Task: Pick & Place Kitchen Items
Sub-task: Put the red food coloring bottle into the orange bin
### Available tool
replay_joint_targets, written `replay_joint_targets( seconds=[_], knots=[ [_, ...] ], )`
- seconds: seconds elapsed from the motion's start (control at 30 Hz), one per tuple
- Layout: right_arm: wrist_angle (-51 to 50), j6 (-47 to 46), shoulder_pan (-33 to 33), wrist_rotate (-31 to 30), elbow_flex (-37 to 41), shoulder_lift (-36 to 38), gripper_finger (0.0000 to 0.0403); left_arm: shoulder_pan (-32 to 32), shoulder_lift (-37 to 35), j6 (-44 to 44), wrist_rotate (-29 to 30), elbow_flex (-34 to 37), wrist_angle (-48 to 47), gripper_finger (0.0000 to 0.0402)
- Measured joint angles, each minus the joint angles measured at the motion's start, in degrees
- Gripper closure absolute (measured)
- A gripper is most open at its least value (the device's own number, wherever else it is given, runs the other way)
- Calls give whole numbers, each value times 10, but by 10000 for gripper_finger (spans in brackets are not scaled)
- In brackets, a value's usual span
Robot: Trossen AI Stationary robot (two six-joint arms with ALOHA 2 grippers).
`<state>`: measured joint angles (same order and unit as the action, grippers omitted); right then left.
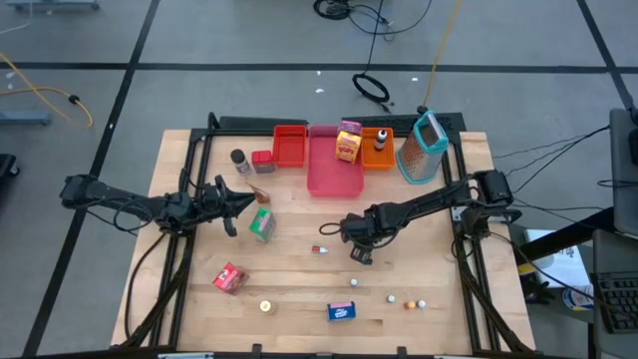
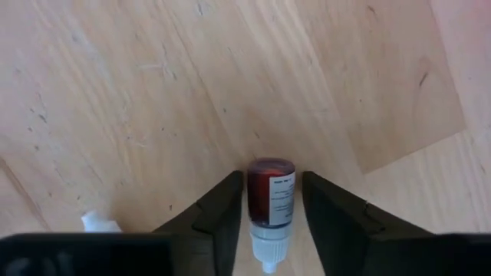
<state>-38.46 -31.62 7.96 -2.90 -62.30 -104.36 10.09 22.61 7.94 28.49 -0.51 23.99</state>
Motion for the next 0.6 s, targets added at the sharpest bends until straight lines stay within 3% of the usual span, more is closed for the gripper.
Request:
replay_joint_targets(
  seconds=[0.27,0.6],
  knots=[
    [-5,13,-3,8,3,35,341,0,0,0,0,0,-2,362],
    [-18,46,-30,1,3,104,332,0,3,0,0,0,-2,362]
  ],
)
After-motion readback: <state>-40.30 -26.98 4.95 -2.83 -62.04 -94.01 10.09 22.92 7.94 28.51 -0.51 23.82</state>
